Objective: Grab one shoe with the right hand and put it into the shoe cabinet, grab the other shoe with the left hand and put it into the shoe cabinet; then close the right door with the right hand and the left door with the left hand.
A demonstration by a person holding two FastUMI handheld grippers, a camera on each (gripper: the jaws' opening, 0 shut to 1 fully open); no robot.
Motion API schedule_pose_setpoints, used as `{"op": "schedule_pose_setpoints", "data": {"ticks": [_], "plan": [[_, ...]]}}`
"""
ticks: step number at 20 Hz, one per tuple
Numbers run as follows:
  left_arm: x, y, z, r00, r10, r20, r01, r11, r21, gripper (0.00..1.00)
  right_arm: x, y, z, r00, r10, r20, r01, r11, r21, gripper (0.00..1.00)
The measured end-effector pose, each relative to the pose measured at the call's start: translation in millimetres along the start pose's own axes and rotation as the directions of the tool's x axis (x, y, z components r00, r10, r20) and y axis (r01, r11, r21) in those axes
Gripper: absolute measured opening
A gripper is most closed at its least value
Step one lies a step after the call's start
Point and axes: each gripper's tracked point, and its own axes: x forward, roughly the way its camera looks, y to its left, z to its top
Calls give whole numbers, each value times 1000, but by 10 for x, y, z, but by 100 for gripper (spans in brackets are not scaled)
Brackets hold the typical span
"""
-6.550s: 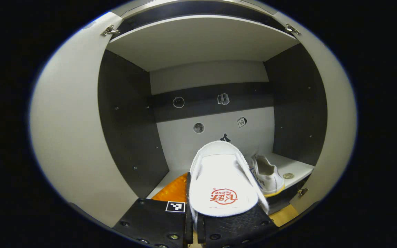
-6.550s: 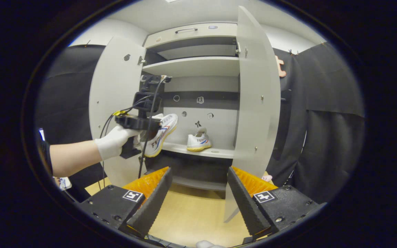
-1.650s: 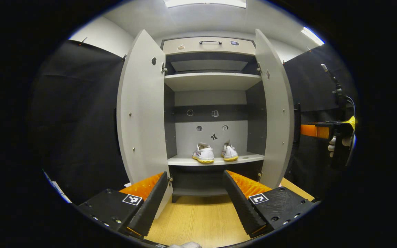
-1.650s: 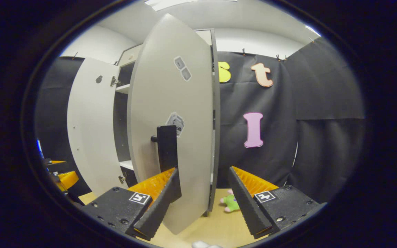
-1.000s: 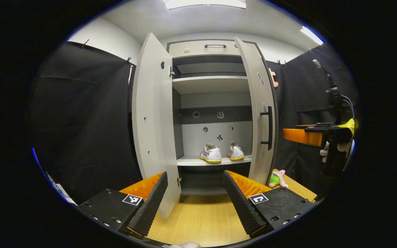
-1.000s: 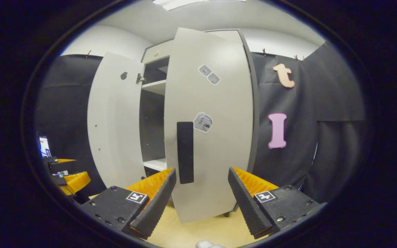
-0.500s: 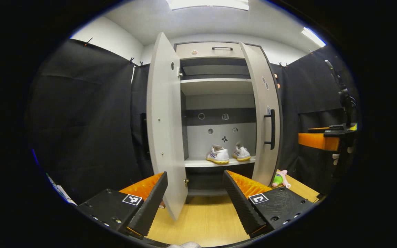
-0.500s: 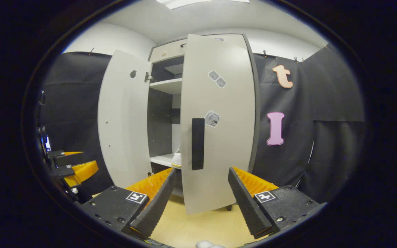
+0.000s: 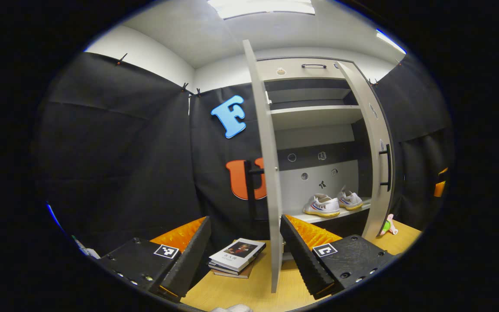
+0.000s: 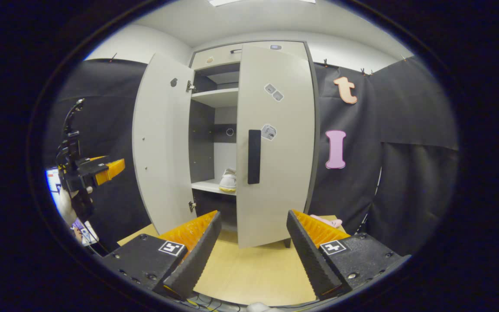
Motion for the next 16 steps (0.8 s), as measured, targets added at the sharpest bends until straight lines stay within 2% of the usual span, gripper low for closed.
{"op": "schedule_pose_setpoints", "data": {"ticks": [4,5,6,9,10,12,14,15,16], "plan": [[370,290,3,999,34,10,-34,999,19,96,-110,45,-124,999,-32,-39,32,999,-1,95],[466,316,6,999,38,9,-38,999,22,96,-128,47,-127,998,-41,-42,41,999,0,99],[553,349,-2,999,43,5,-43,999,21,96,-150,44,-130,998,-50,-43,50,999,2,95],[737,316,-95,999,43,-18,-42,999,22,96,-189,51,-142,997,-64,-50,64,998,12,99],[768,301,-135,999,40,-27,-40,999,18,100,-203,53,-129,997,-64,-49,65,998,12,99],[774,286,-90,999,47,-11,-47,999,16,93,-209,48,-106,997,-64,-44,64,998,11,99],[767,259,-95,999,37,-1,-37,999,10,92,-196,51,-119,997,-59,-50,60,998,10,99],[781,193,-97,1000,11,-4,-11,1000,-5,92,-180,69,-125,997,-51,-52,52,999,12,95],[763,159,-117,1000,7,-15,-7,1000,-17,92,-166,82,-125,998,-43,-53,44,999,14,99]]}}
